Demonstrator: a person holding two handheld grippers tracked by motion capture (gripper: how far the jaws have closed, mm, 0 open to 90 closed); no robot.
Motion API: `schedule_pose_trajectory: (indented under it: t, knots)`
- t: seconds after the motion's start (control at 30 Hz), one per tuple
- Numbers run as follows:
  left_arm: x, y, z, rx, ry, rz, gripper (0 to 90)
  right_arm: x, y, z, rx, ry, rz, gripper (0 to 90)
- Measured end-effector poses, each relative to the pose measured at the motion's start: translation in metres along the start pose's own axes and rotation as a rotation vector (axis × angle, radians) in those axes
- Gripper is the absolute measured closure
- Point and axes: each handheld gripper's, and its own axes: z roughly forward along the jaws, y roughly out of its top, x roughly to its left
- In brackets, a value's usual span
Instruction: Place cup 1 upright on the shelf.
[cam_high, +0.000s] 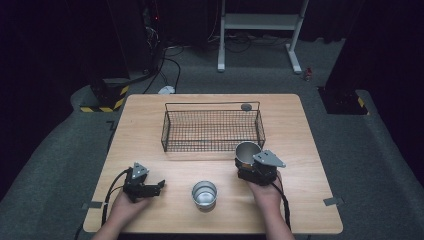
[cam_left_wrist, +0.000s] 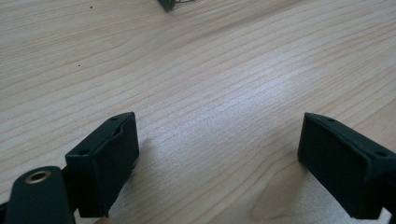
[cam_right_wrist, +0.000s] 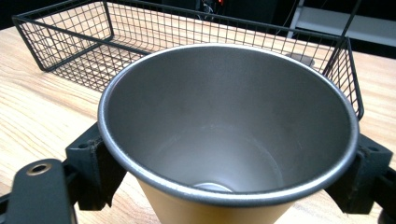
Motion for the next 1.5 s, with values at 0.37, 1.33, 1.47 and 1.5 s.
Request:
schedule_pose_trajectory:
  t: [0.37, 1.33, 1.47, 1.5]
  knots:
    - [0.001, 0.001, 0.001, 0.000, -0.002, 0.009, 12.8, 0.003, 0.014, -0.009, -0.017, -0.019, 0.001, 13.5]
    - [0.001, 0.005, 0.007, 0.027, 0.038, -0.042, 2.1, 0.008, 0.061, -0.004, -0.045, -0.062, 0.022, 13.6]
    - [0.002, 0.005, 0.007, 0.031, 0.042, -0.042, 0.9, 0.007, 0.067, -0.002, -0.049, -0.064, 0.028, 13.6]
    - [0.002, 0.005, 0.007, 0.033, 0.040, -0.041, 0.7, 0.007, 0.069, -0.001, -0.050, -0.067, 0.026, 13.6]
